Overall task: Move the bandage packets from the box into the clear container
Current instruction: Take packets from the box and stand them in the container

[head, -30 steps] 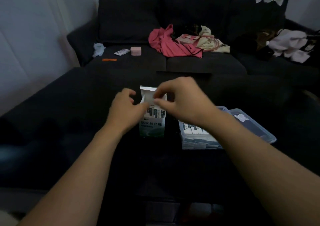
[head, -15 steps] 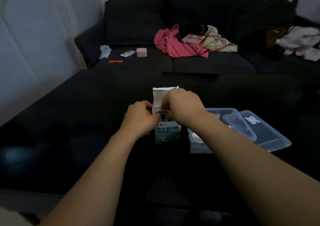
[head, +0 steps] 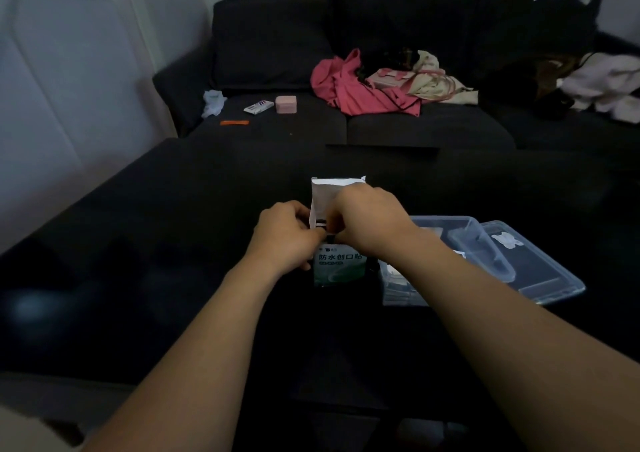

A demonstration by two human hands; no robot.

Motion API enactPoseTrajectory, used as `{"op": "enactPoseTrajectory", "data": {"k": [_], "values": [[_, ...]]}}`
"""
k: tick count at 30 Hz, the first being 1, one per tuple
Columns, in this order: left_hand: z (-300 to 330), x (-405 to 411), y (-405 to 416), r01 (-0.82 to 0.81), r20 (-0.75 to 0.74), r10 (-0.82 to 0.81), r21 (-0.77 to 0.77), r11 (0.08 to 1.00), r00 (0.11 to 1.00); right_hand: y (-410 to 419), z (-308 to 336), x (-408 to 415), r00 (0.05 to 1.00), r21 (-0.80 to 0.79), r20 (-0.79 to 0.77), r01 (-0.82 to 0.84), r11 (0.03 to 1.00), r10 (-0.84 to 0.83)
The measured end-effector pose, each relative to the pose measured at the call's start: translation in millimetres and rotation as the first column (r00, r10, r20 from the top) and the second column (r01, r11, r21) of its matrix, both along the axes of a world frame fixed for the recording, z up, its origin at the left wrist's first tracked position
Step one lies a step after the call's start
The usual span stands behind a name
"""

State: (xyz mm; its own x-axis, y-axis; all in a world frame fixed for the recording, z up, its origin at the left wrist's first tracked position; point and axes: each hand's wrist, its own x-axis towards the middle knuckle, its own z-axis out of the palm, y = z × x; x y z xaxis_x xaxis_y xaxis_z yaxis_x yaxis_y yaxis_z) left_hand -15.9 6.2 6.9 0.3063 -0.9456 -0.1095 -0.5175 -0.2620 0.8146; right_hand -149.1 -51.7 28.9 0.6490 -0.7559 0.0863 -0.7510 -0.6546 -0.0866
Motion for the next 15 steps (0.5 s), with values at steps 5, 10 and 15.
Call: {"op": "enactPoseTrajectory", "data": {"k": [5,10,15], "values": [[1.0,-1.8,-0.2,0.010,0.021,-0.010,0.014,1.000,1.000,-0.7,2.6,0.6,0.996,-0.010,-0.083,-0.039,0.999,0.038],[-0.8,-3.8,-2.0,-0.006,0.111,0.009,-0.025,1.000,0.994,3.4,6.4,-0.5,0.991,-0.178,-0.128,-0.044,0.983,0.021],[-5.0,-5.1,-2.9,-0.009,0.134,0.016,-0.050,0.999,0.991,4.3,4.2,1.1,0.989,-0.161,-0.147,-0.055,0.985,0.031]]}}
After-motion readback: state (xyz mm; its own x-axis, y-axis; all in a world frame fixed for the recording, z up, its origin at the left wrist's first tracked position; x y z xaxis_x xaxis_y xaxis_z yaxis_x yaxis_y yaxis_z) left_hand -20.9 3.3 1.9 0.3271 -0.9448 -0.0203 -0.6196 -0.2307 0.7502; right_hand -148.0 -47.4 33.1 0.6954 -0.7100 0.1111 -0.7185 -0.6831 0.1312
